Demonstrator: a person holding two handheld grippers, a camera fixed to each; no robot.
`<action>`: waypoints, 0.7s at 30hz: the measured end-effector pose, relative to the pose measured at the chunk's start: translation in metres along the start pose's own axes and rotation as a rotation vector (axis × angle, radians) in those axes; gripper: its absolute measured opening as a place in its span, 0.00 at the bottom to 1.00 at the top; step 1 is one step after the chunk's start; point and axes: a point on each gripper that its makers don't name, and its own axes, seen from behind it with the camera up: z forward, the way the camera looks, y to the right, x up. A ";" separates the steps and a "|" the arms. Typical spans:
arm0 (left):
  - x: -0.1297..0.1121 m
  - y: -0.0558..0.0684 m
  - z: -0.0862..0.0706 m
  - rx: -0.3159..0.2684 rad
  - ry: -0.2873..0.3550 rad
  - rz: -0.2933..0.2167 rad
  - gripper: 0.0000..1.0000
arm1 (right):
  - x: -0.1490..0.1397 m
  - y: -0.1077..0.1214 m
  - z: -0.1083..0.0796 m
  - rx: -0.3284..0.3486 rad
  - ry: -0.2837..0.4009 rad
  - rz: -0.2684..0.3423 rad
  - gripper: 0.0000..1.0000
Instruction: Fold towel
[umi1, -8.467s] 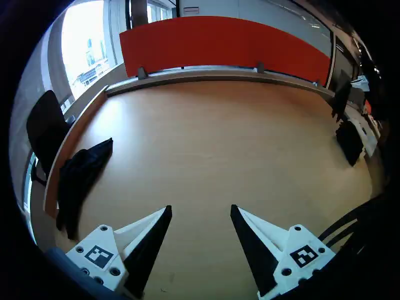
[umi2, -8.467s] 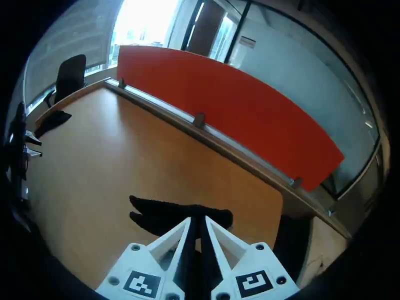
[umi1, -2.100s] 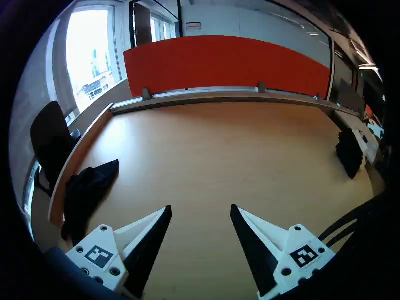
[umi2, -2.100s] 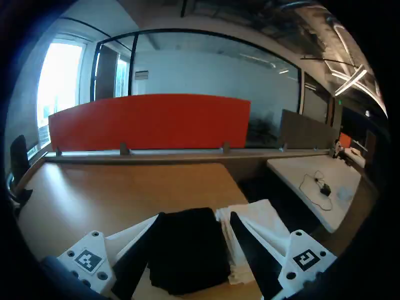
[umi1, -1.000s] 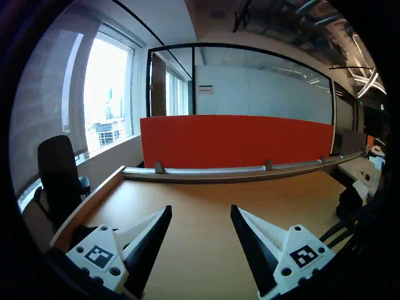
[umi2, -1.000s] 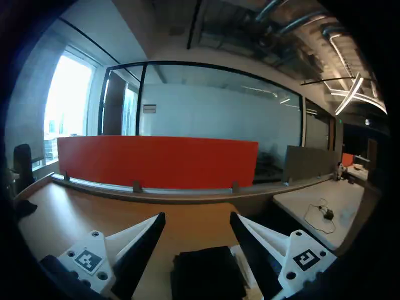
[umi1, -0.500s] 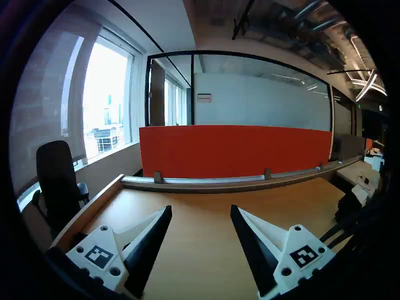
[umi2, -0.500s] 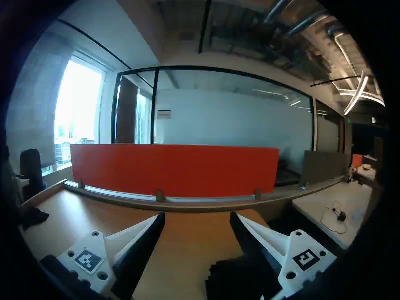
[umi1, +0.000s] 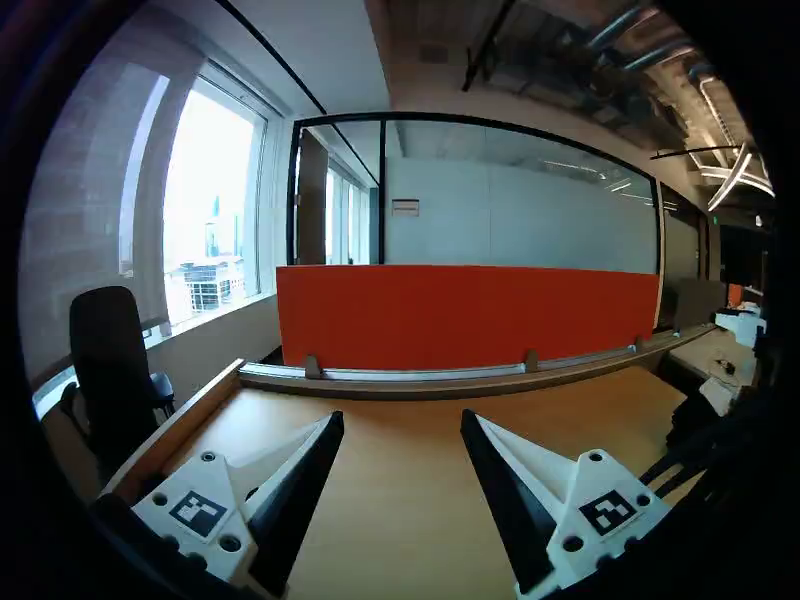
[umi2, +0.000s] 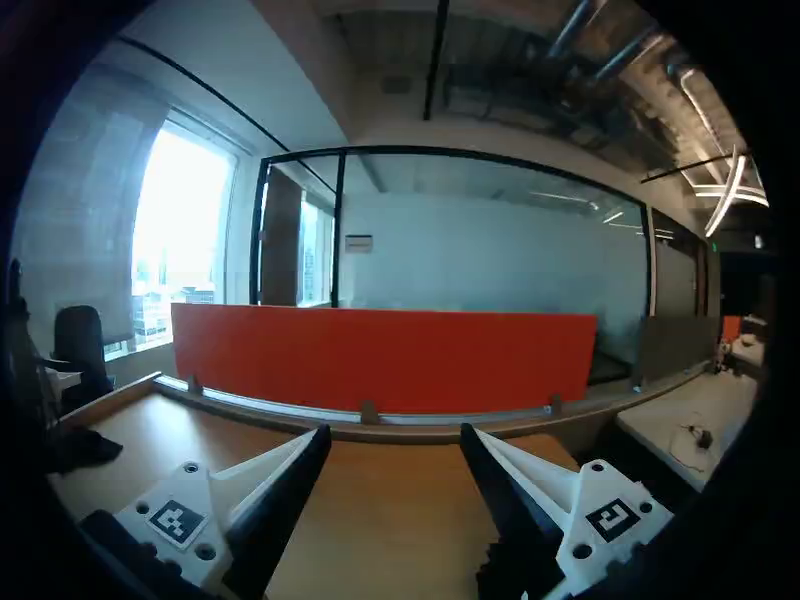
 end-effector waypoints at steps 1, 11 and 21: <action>0.001 0.000 0.000 -0.001 0.001 -0.002 0.86 | -0.001 -0.002 0.000 0.003 -0.004 -0.002 1.00; 0.004 0.009 -0.002 -0.032 0.031 0.028 0.86 | 0.006 -0.011 -0.003 -0.008 0.004 0.000 1.00; -0.008 0.003 0.000 -0.011 0.049 0.058 0.86 | 0.012 -0.032 -0.010 0.007 0.009 0.000 1.00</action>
